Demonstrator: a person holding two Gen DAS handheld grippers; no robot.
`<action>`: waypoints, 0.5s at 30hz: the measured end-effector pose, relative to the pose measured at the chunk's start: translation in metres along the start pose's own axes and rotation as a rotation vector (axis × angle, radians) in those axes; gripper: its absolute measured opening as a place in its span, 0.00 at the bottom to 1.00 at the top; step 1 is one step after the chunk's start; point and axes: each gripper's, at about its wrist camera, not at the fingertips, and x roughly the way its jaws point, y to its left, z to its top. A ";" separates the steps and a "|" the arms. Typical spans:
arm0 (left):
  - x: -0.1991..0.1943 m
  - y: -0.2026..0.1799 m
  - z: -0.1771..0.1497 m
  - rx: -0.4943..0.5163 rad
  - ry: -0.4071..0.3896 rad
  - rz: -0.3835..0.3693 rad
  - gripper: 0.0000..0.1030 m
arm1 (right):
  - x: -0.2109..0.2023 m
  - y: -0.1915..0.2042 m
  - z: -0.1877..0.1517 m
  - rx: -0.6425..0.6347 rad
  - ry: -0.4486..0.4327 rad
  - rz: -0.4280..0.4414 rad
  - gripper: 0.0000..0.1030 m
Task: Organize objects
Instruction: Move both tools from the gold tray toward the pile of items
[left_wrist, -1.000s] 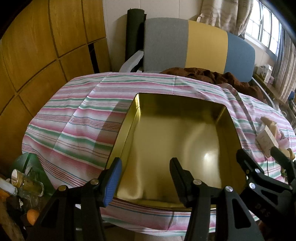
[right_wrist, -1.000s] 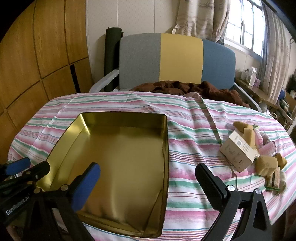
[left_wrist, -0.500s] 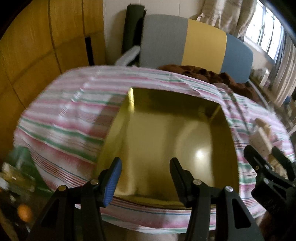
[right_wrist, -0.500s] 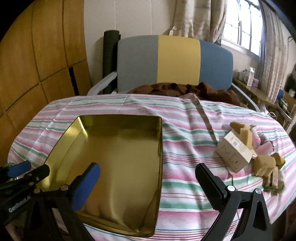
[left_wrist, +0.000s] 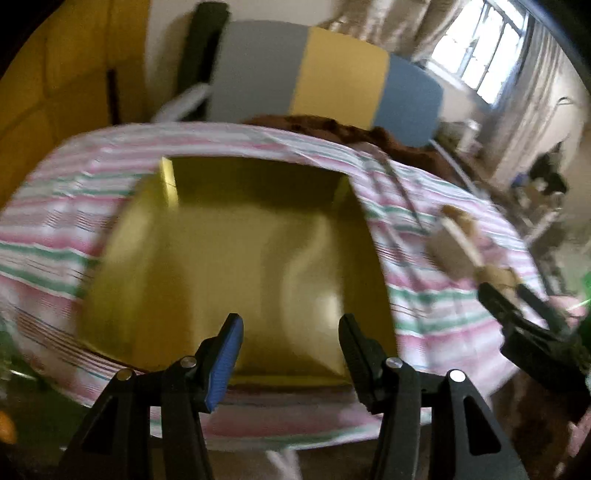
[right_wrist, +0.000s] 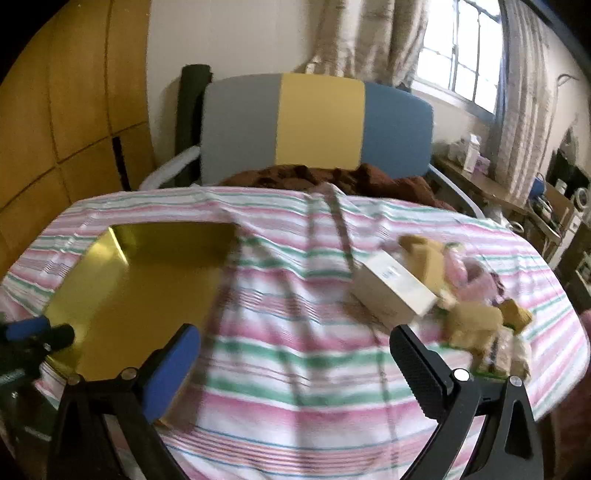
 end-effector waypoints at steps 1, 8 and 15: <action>0.003 -0.004 -0.003 -0.005 0.015 -0.031 0.53 | -0.001 -0.011 -0.004 0.022 0.000 0.008 1.00; 0.011 -0.038 -0.020 0.040 0.060 -0.098 0.54 | -0.007 -0.109 -0.039 0.226 -0.025 -0.051 0.93; 0.018 -0.061 -0.022 0.053 0.104 -0.185 0.56 | -0.009 -0.218 -0.067 0.405 -0.059 -0.216 0.88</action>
